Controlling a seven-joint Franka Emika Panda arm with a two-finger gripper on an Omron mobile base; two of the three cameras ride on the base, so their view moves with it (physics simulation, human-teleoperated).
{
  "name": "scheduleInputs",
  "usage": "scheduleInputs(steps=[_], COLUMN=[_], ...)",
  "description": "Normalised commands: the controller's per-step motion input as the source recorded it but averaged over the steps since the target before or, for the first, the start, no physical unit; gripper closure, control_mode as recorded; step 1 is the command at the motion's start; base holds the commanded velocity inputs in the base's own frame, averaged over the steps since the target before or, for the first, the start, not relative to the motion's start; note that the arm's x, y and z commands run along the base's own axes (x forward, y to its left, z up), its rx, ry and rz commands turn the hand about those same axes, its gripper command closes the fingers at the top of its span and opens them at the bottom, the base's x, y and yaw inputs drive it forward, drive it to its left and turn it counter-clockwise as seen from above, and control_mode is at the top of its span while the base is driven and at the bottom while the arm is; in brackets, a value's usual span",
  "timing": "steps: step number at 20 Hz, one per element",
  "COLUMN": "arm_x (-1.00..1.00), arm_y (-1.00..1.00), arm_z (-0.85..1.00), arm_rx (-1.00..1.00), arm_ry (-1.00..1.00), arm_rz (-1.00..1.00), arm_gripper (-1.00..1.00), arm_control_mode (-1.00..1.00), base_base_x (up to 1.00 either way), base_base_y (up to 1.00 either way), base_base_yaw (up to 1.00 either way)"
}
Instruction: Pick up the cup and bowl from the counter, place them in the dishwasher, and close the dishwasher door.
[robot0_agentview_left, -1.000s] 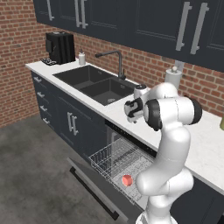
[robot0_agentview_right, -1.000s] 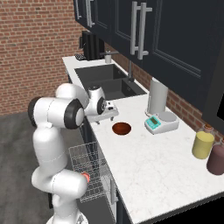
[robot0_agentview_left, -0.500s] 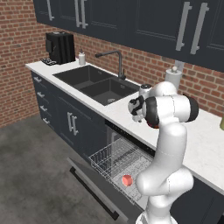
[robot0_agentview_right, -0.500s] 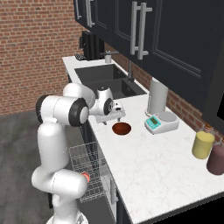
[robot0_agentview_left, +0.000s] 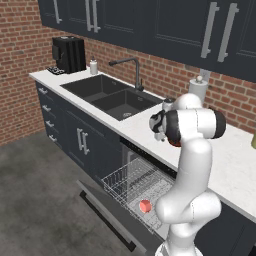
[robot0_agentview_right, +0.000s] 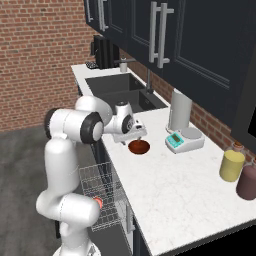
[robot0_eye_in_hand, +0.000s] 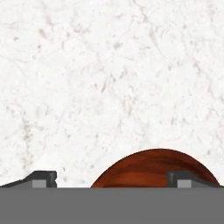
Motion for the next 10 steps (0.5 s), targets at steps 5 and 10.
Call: scheduleInputs(steps=[5, 10], arm_x=[0.00, 0.00], arm_y=[0.00, -0.05], arm_z=[-0.21, -0.23], arm_rx=[0.00, 0.00], arm_ry=[0.01, 0.02], arm_rz=[0.00, 0.00], arm_gripper=[-1.00, -1.00], arm_control_mode=[-1.00, -1.00], base_base_x=[0.00, 0.00], base_base_y=[0.00, 0.00], base_base_yaw=[0.00, 0.00])
